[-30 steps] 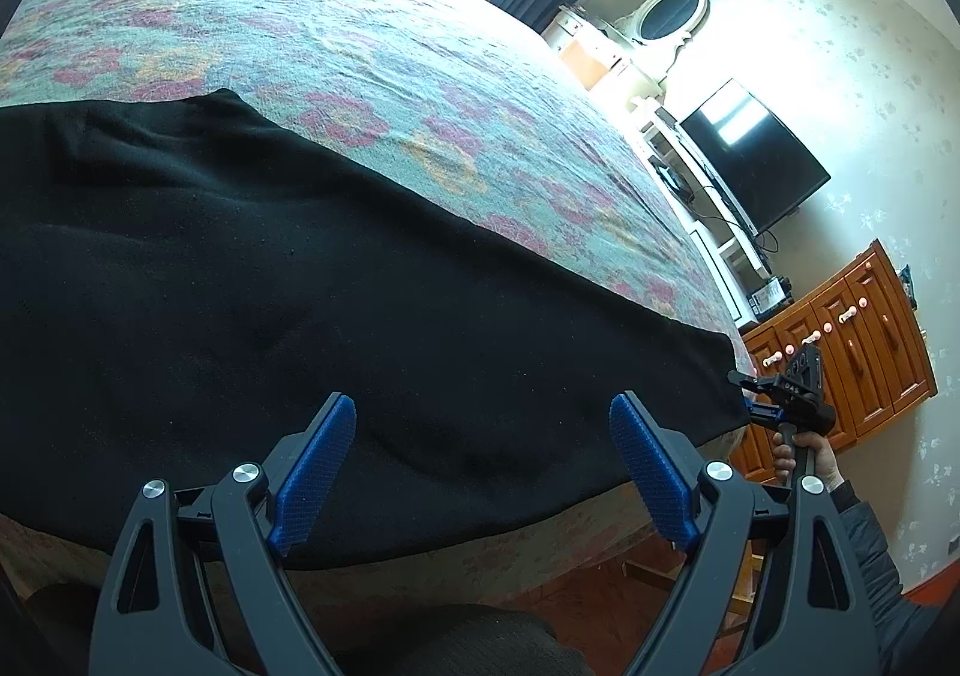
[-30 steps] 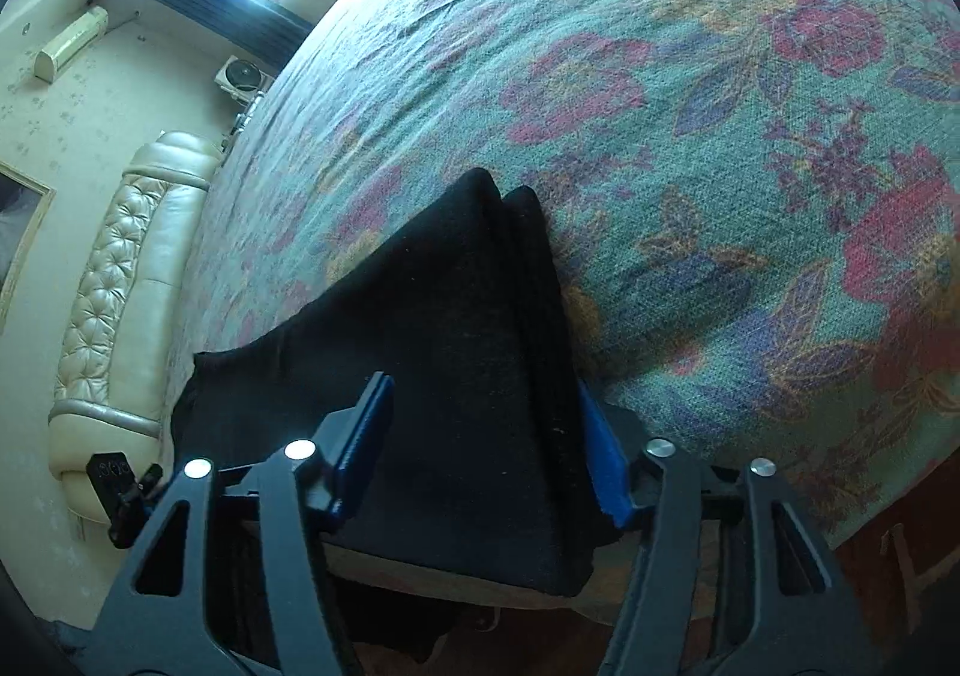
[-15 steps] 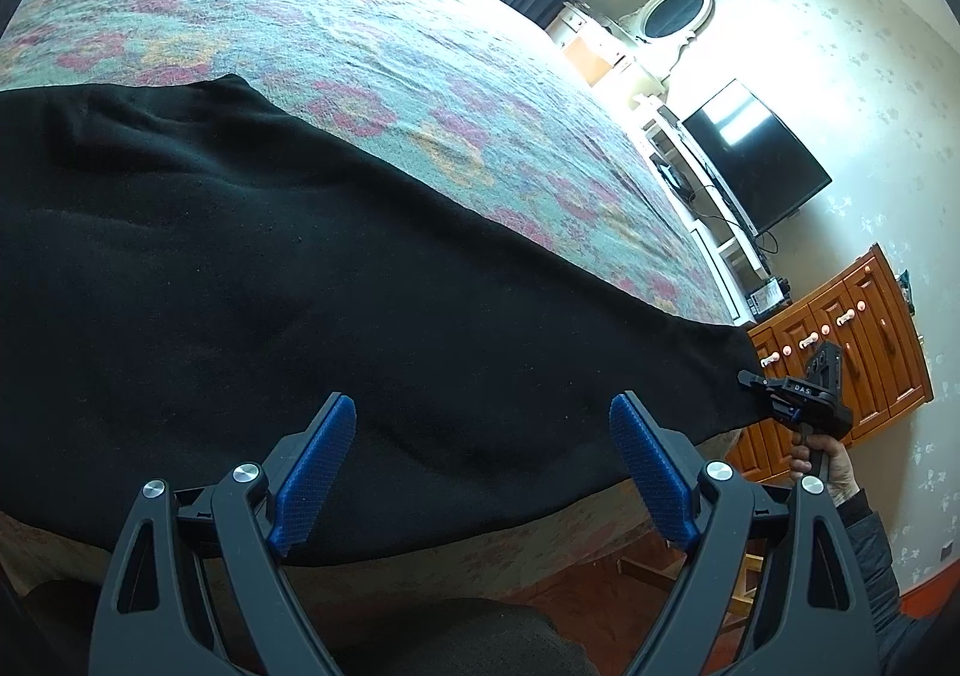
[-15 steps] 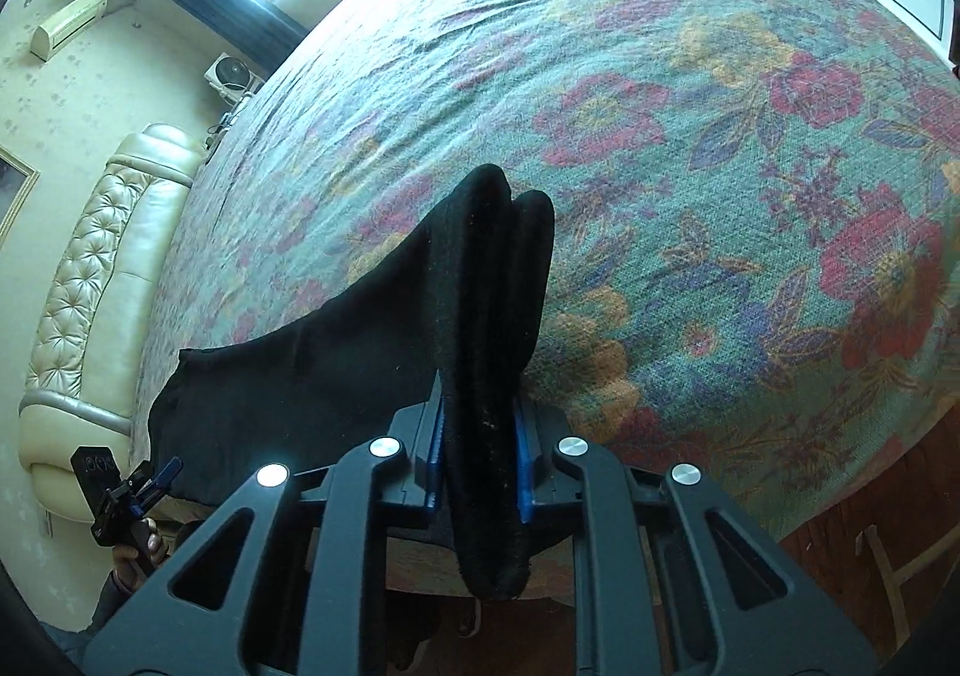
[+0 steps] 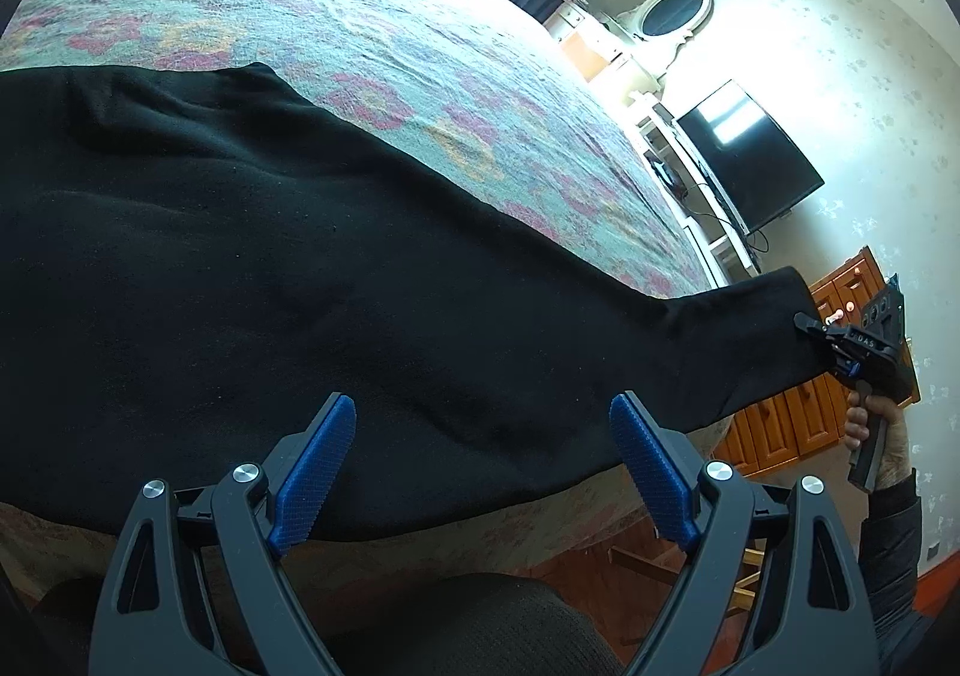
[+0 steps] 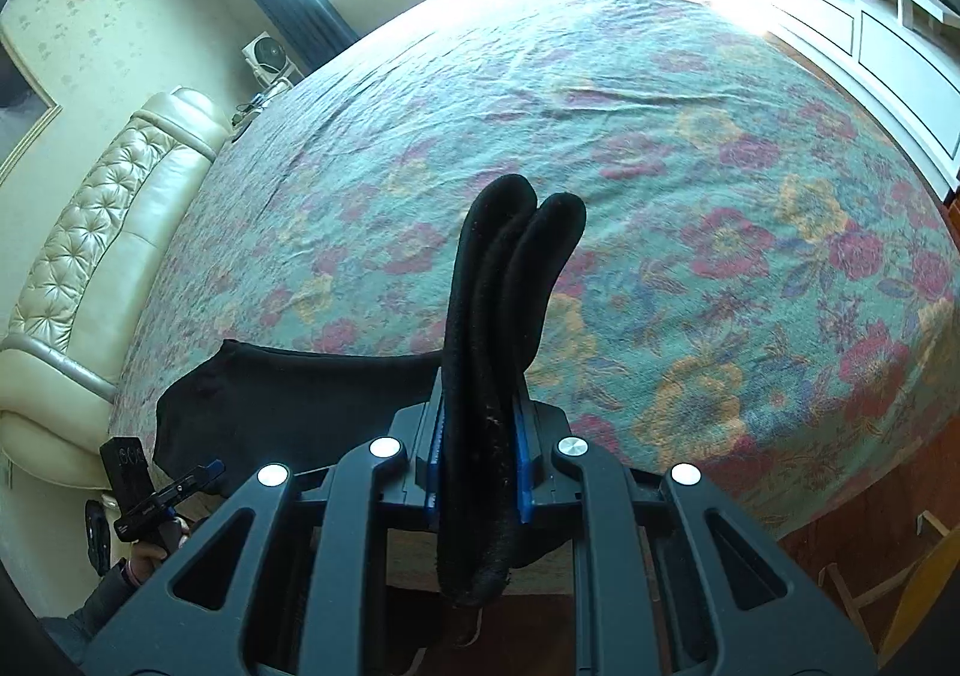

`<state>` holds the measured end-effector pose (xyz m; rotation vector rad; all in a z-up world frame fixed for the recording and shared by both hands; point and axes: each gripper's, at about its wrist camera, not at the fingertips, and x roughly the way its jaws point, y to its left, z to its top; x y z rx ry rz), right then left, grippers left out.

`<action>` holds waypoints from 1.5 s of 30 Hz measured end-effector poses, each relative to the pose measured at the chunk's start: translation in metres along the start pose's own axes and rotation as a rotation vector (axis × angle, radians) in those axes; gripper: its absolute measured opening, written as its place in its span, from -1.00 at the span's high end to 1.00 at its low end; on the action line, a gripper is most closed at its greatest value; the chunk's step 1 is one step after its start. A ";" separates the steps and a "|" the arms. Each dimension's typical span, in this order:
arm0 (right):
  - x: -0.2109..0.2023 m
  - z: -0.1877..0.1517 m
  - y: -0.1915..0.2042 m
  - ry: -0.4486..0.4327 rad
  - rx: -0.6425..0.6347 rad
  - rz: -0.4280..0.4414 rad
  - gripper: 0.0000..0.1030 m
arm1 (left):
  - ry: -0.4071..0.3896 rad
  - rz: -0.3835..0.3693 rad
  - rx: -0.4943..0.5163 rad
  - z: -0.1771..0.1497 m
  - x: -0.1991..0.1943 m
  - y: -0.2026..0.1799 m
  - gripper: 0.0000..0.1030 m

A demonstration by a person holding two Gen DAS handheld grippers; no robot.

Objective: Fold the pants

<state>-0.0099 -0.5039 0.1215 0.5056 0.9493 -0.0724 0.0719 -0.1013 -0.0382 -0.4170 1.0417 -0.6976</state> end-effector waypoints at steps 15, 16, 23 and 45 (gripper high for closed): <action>0.071 -0.016 0.166 0.099 -0.204 0.051 0.67 | -0.023 -0.007 -0.075 -0.002 -0.038 0.041 -0.66; 0.080 -0.021 0.173 0.110 -0.219 0.036 0.67 | -0.024 -0.009 -0.085 -0.002 -0.039 0.044 -0.66; 0.143 -0.058 0.219 0.176 -0.291 -0.020 0.67 | -0.025 -0.023 -0.118 -0.001 -0.040 0.050 -0.66; 0.238 -0.104 0.259 0.244 -0.271 -0.081 0.55 | -0.029 -0.022 -0.140 0.003 -0.040 0.059 -0.66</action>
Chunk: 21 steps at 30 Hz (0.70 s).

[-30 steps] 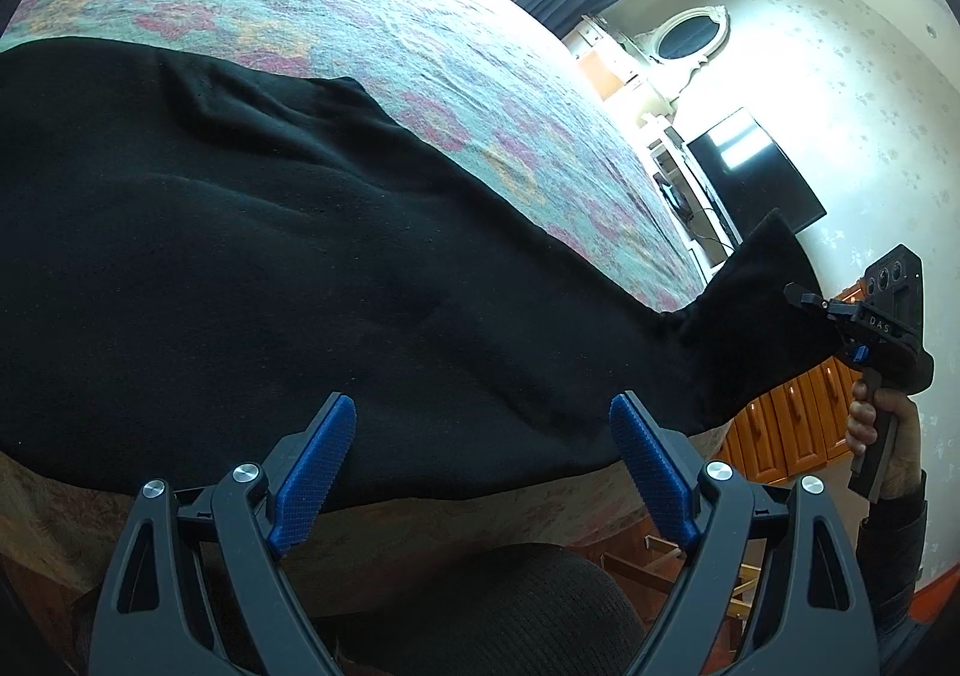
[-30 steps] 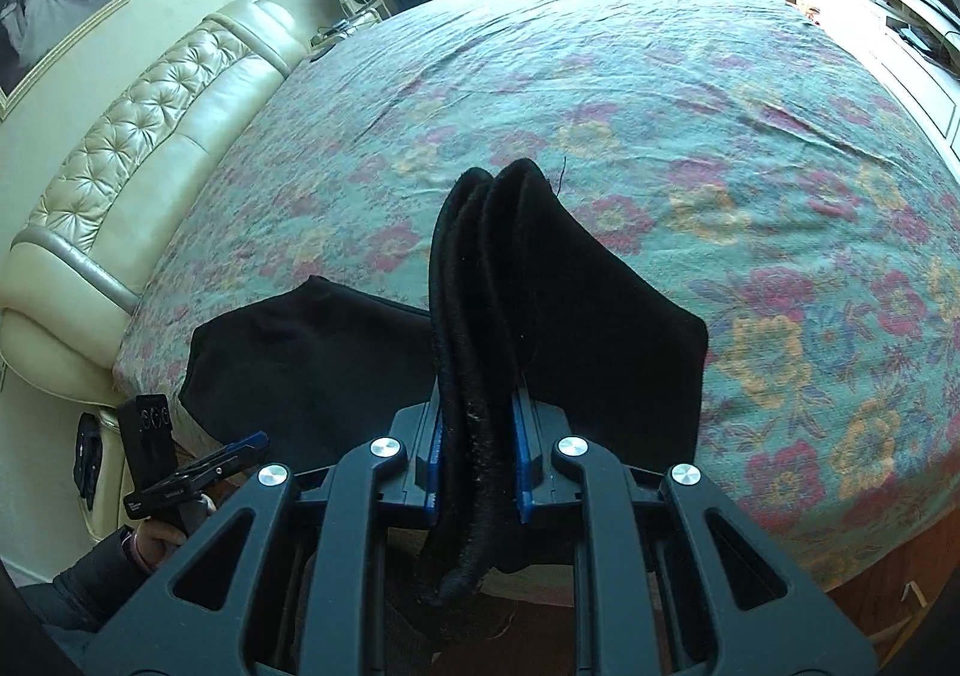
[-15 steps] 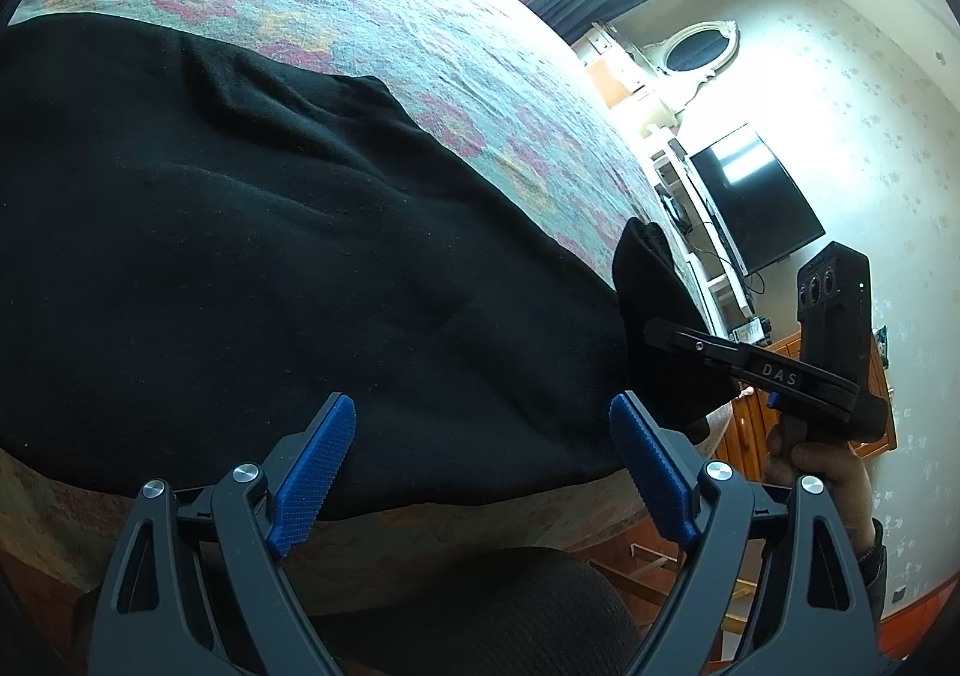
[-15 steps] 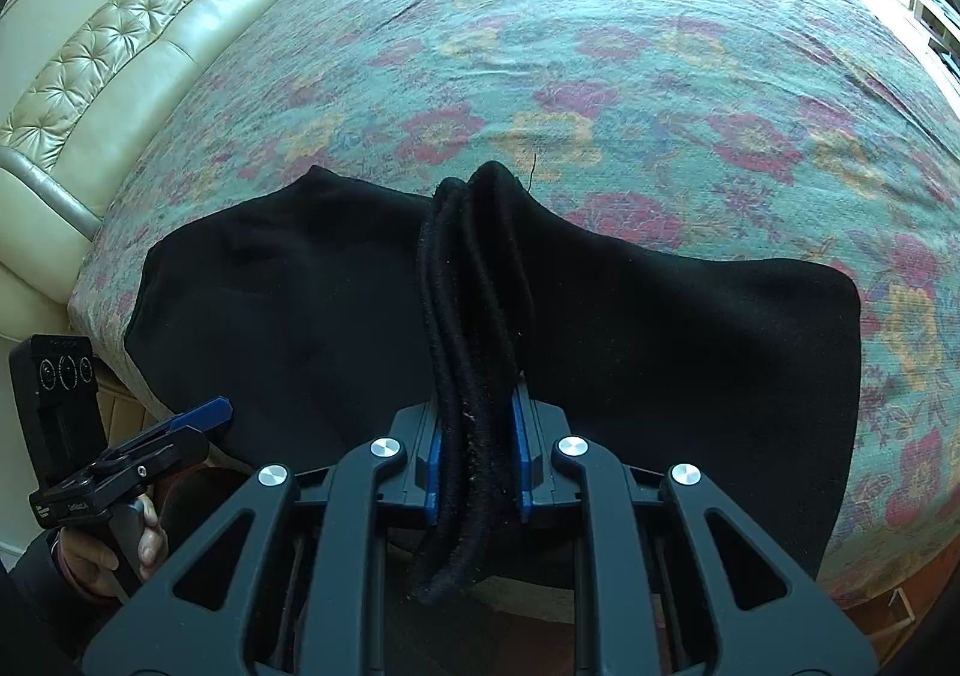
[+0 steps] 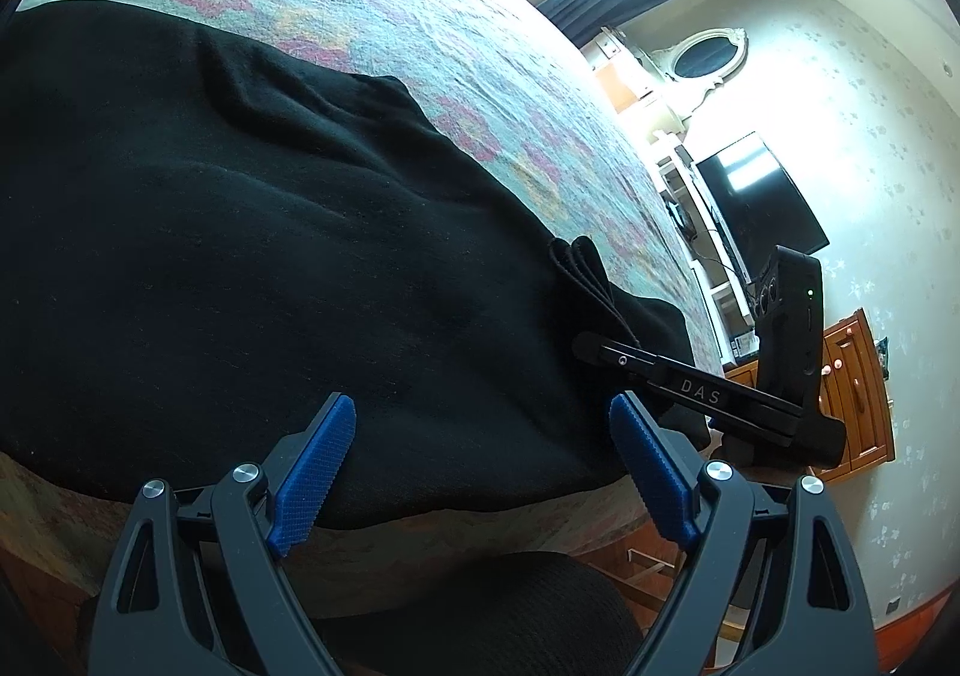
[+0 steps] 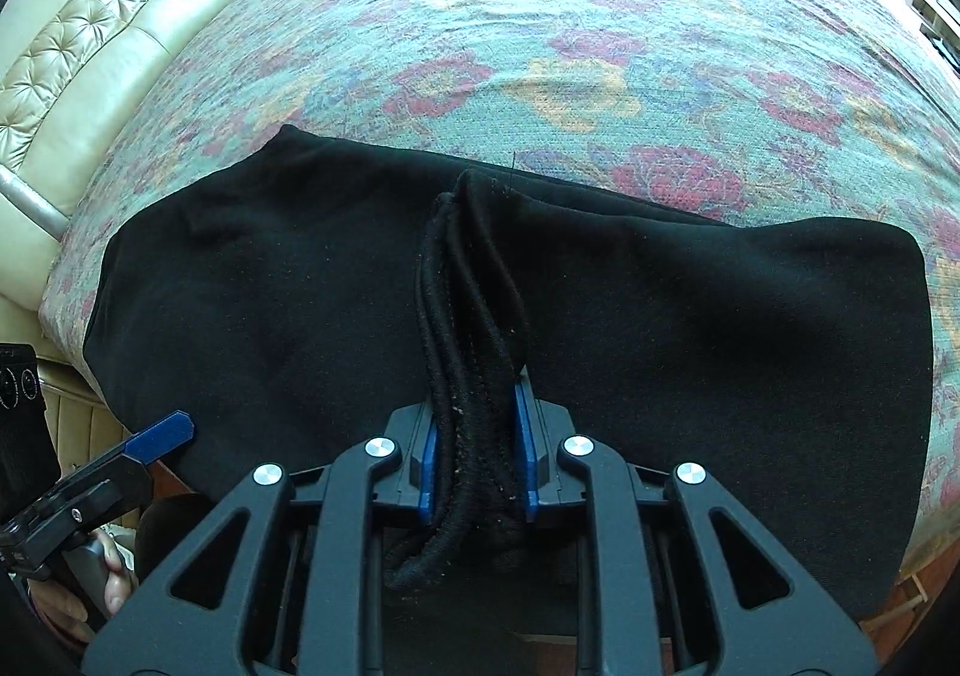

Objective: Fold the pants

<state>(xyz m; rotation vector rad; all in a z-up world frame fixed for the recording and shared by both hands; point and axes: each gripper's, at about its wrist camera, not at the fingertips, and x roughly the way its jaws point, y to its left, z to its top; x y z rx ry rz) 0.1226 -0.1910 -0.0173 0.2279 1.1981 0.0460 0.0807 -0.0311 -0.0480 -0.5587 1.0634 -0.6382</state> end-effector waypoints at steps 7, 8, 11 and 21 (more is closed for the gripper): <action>0.007 -0.001 0.004 -0.002 0.039 0.067 0.38 | -0.003 0.002 -0.002 0.001 -0.001 0.000 -0.66; 0.007 -0.002 0.004 -0.004 0.049 0.083 0.37 | -0.002 0.001 -0.002 0.001 -0.001 0.001 -0.66; 0.009 -0.003 0.006 -0.007 0.060 0.123 0.37 | -0.009 0.005 0.000 0.003 -0.003 0.001 -0.66; 0.014 -0.006 0.017 -0.027 0.067 0.182 0.07 | -0.035 0.012 -0.019 0.009 -0.012 0.010 -0.66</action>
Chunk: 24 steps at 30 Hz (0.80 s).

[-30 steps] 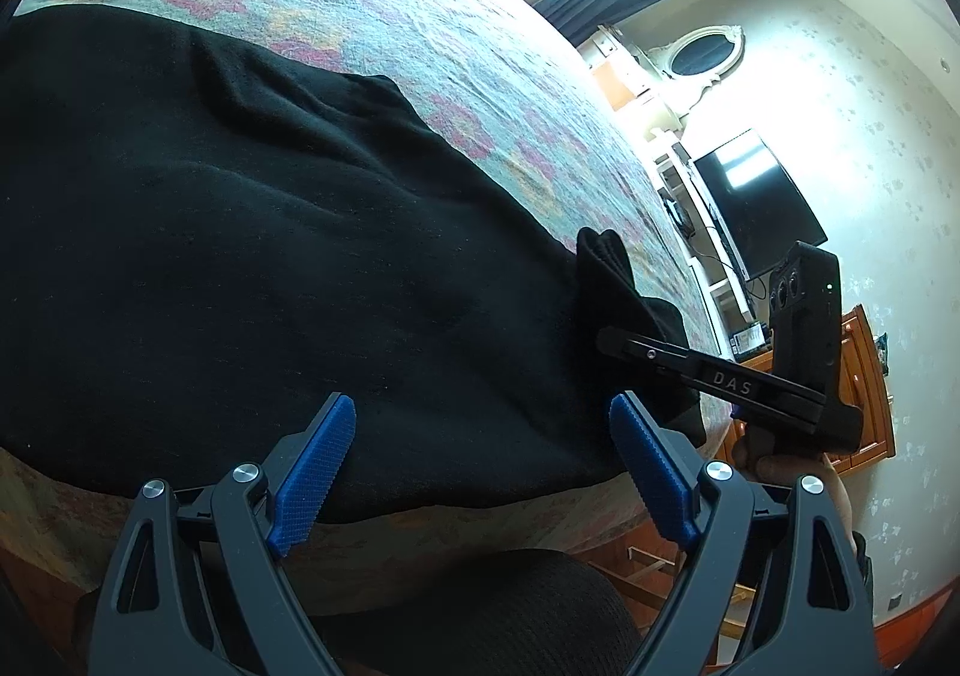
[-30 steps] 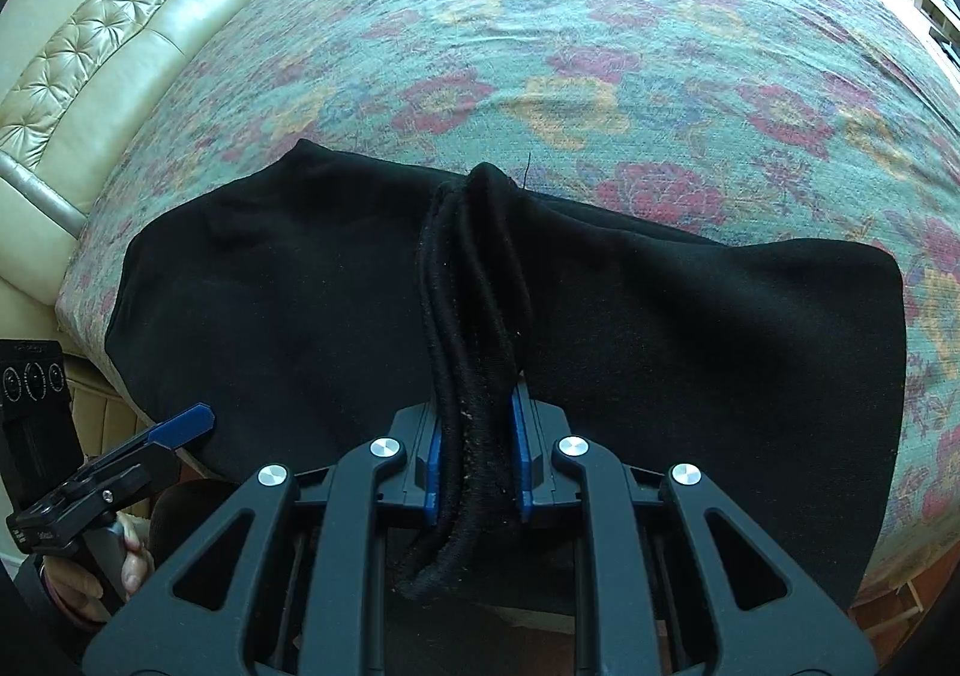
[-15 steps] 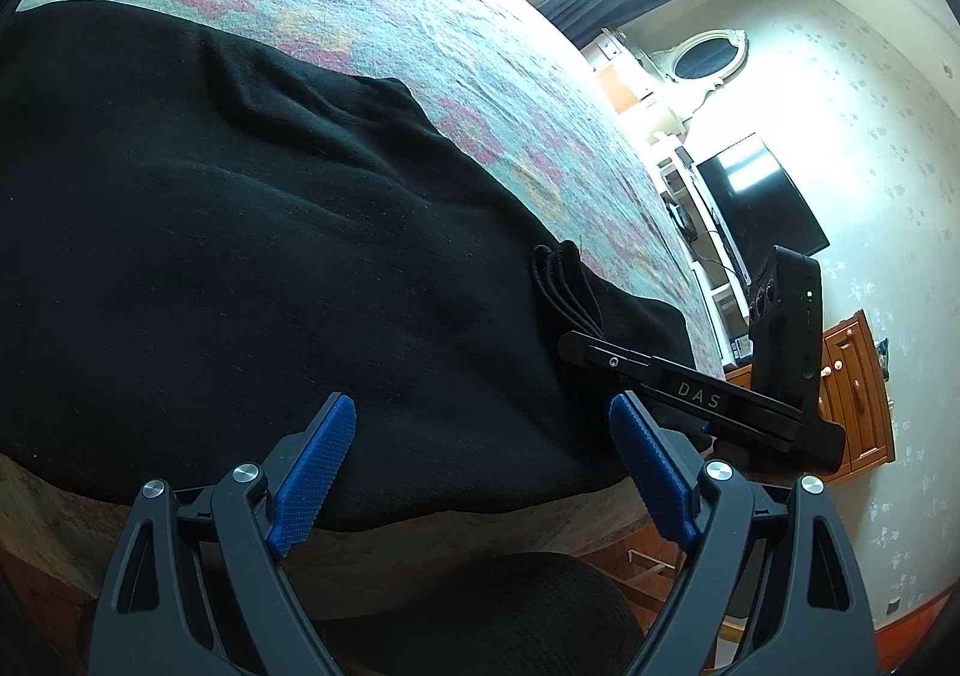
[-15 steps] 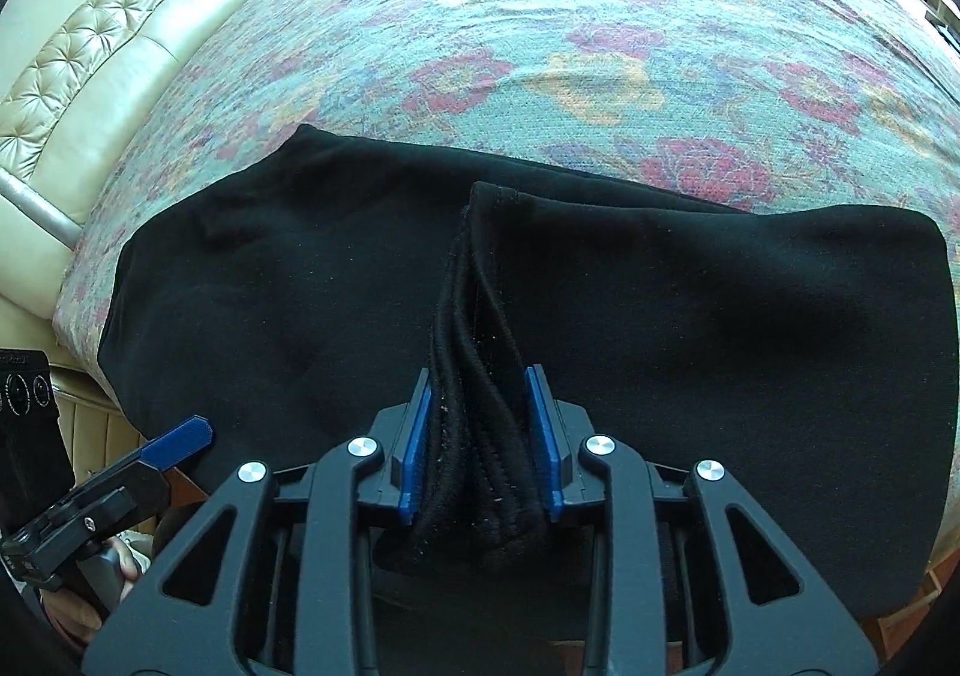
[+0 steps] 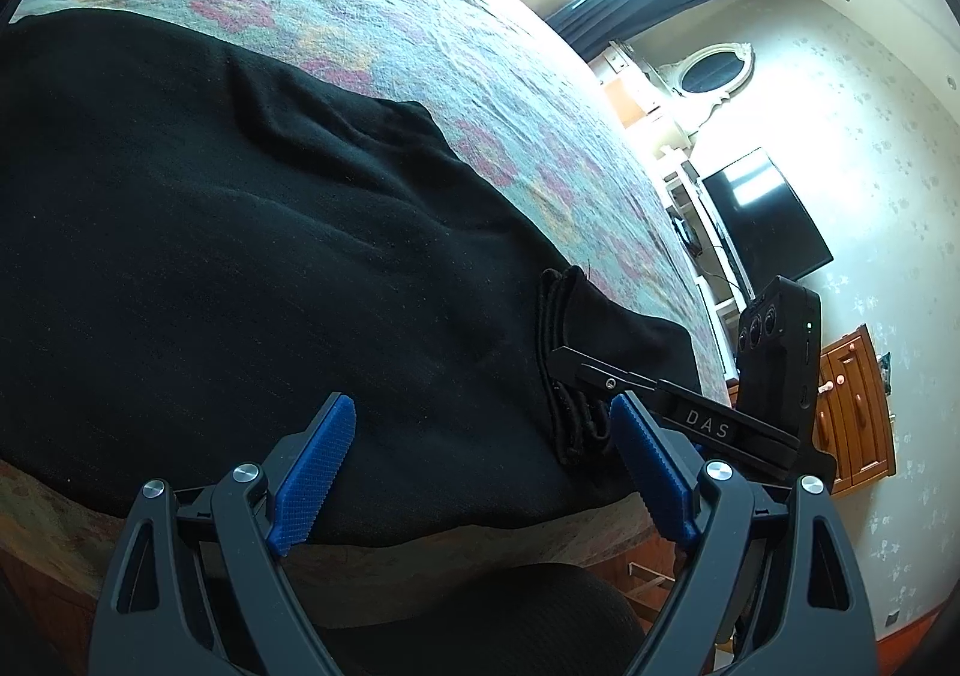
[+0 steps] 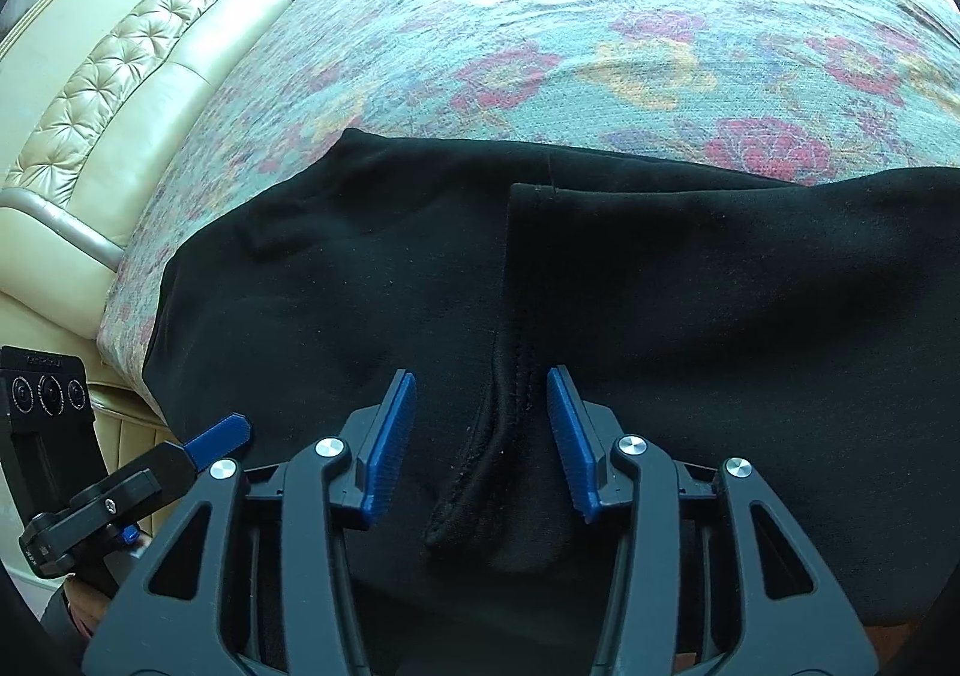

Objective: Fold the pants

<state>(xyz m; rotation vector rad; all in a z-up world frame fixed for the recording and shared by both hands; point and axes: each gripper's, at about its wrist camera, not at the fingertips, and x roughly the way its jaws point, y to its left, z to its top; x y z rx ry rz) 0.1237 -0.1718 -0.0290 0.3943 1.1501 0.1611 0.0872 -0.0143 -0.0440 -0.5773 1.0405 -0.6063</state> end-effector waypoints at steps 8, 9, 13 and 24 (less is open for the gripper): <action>0.001 0.005 0.003 0.020 -0.020 0.046 -0.16 | -0.051 0.002 -0.015 0.011 -0.033 0.010 -0.66; -0.003 0.004 0.005 0.002 -0.028 0.040 -0.16 | -0.060 0.006 -0.016 0.013 -0.040 0.014 -0.66; -0.025 -0.001 0.013 -0.097 -0.028 0.046 -0.16 | -0.110 0.004 -0.053 0.022 -0.077 0.037 -0.66; -0.044 -0.015 0.036 -0.153 -0.047 0.119 -0.17 | -0.331 0.049 -0.379 0.029 -0.188 0.176 -0.66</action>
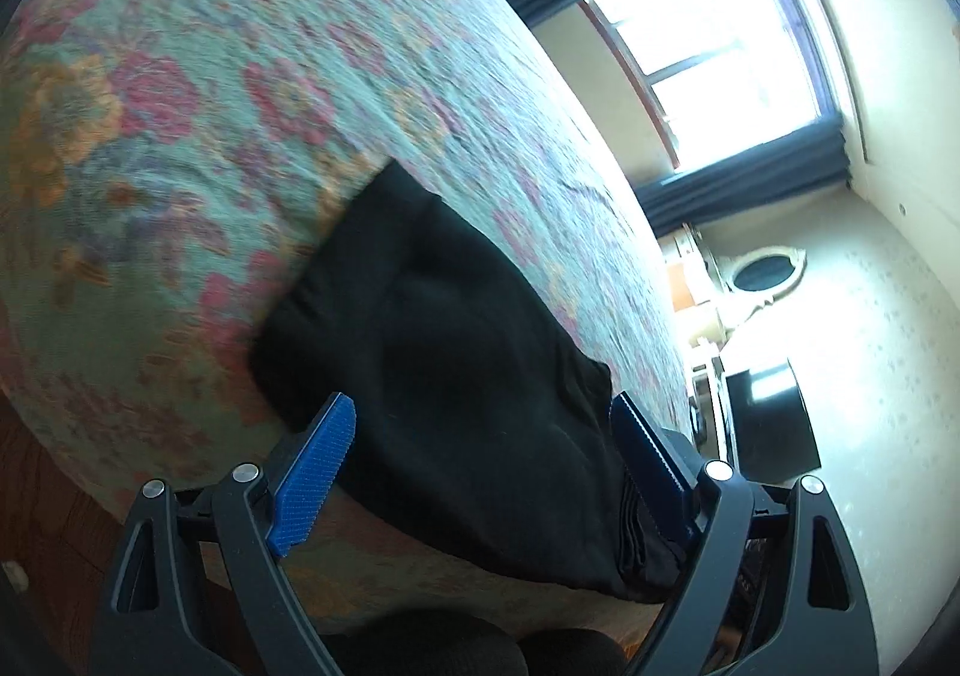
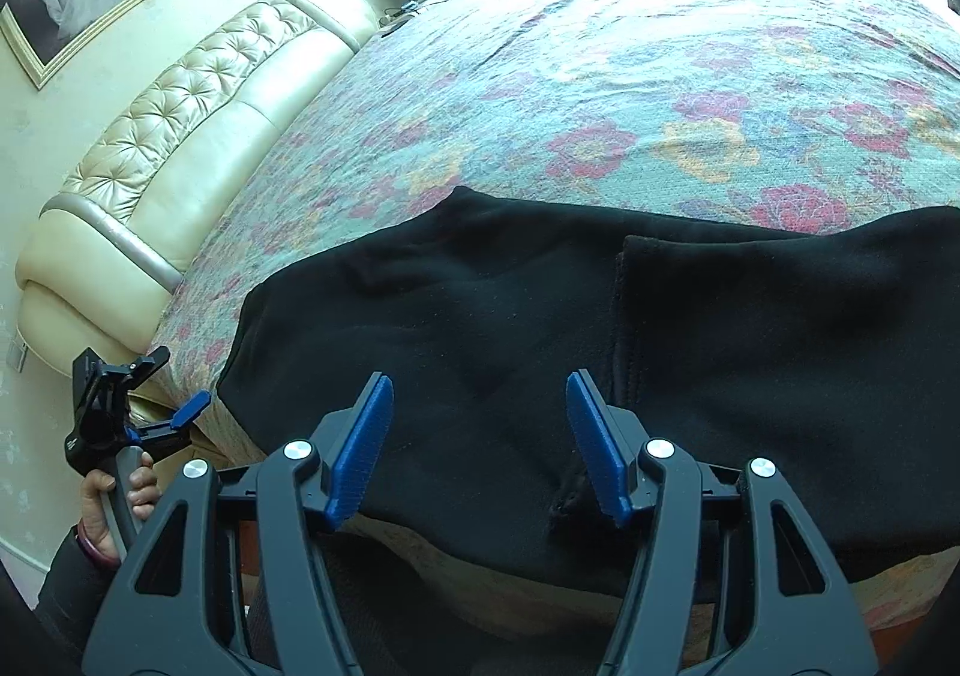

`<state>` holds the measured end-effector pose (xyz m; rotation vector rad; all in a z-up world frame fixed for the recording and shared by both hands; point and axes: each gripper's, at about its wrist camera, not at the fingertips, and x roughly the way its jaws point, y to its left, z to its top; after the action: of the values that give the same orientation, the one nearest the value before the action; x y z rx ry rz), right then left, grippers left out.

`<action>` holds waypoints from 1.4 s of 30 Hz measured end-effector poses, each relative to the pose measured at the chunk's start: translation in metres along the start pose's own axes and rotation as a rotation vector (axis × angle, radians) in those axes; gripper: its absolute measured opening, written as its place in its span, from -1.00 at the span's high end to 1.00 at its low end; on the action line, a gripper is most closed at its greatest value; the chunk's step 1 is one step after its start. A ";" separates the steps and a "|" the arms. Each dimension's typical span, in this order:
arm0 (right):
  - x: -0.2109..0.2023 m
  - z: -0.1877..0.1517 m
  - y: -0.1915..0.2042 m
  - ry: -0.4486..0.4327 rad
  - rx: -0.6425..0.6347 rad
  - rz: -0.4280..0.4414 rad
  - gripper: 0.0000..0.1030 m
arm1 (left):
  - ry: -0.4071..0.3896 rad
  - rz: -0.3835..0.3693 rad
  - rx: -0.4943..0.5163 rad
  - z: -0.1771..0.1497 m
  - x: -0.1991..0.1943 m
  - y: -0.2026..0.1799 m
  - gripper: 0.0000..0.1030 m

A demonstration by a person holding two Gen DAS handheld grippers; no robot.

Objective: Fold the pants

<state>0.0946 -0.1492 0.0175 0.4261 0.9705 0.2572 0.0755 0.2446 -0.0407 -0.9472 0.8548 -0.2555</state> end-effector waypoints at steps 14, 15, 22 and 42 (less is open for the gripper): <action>0.023 -0.023 0.006 0.083 0.024 0.032 -0.18 | 0.033 0.005 -0.041 0.009 0.027 0.038 -0.66; 0.023 -0.024 0.006 0.085 0.025 0.033 -0.19 | 0.031 0.002 -0.051 0.010 0.030 0.040 -0.66; 0.026 -0.025 0.006 0.084 0.035 0.039 -0.22 | -0.010 -0.099 -0.190 0.008 0.026 0.058 -0.57; 0.003 -0.008 -0.007 0.060 0.042 0.019 -0.40 | -0.016 -0.076 0.243 0.008 0.023 -0.081 0.66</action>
<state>0.0893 -0.1519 0.0082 0.4684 1.0321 0.2687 0.1097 0.1897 0.0139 -0.7536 0.7547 -0.4075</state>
